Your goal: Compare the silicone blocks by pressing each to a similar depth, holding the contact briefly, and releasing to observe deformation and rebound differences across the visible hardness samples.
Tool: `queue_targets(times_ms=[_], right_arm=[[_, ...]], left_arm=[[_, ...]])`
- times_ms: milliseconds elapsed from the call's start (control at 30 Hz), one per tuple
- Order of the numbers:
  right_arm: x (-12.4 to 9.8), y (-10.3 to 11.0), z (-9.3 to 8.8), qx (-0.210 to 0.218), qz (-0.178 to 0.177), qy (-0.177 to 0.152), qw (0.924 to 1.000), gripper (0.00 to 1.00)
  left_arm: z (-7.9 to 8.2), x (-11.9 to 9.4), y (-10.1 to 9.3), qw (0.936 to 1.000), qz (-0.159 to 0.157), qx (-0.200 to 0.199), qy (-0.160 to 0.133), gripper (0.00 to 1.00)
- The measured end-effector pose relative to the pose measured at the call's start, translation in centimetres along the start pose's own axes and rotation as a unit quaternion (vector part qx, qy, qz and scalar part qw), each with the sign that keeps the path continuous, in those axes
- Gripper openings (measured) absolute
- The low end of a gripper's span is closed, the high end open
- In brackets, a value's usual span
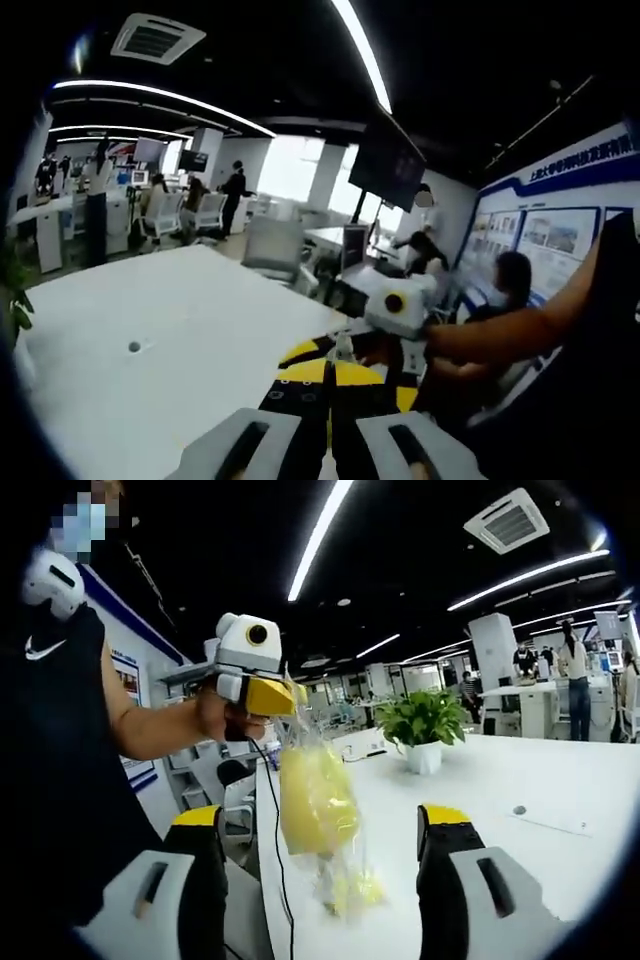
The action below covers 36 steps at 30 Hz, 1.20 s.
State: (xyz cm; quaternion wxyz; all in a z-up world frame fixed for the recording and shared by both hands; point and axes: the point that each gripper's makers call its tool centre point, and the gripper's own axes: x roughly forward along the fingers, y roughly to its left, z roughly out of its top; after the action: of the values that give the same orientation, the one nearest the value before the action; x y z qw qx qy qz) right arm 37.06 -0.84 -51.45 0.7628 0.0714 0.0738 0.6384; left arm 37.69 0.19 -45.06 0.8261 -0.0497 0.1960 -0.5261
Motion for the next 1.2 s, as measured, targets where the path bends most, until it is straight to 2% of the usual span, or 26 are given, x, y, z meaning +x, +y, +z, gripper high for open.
queue_targets(times_ms=[67, 133, 200, 400, 633, 933, 1200], right_arm=[[0.0, 0.3, 0.4, 0.003, 0.009, -0.009, 0.9999, 0.68], [0.2, 0.5, 0.1, -0.005, 0.015, 0.002, 0.9999, 0.64], [0.3, 0.6, -0.5, -0.015, 0.019, 0.015, 0.9996, 0.58], [0.6, 1.4, -0.8, -0.021, 0.034, 0.023, 0.9989, 0.39], [0.6, 1.1, -0.4, -0.022, 0.030, 0.010, 0.9993, 0.32], [0.7, 1.2, -0.1, -0.014, 0.029, -0.002, 0.9995, 0.30], [0.8, 1.2, -0.4, -0.007, 0.029, 0.007, 0.9995, 0.24]], left_arm=[[0.1, 0.0, -0.1, 1.0000, -0.002, -0.002, -0.002, 0.00], [0.2, -0.1, -0.3, 1.0000, -0.002, -0.002, -0.004, 0.00], [0.3, -0.1, -0.4, 1.0000, -0.003, -0.004, -0.005, 0.00], [0.1, 0.1, -0.9, 0.9999, -0.010, -0.010, -0.001, 0.00], [0.2, 0.1, -1.2, 0.9998, -0.014, -0.014, -0.002, 0.00], [0.3, 0.0, -1.4, 0.9997, -0.019, -0.015, -0.002, 0.00], [0.1, -0.1, -1.3, 0.9997, -0.019, -0.017, -0.002, 0.00]])
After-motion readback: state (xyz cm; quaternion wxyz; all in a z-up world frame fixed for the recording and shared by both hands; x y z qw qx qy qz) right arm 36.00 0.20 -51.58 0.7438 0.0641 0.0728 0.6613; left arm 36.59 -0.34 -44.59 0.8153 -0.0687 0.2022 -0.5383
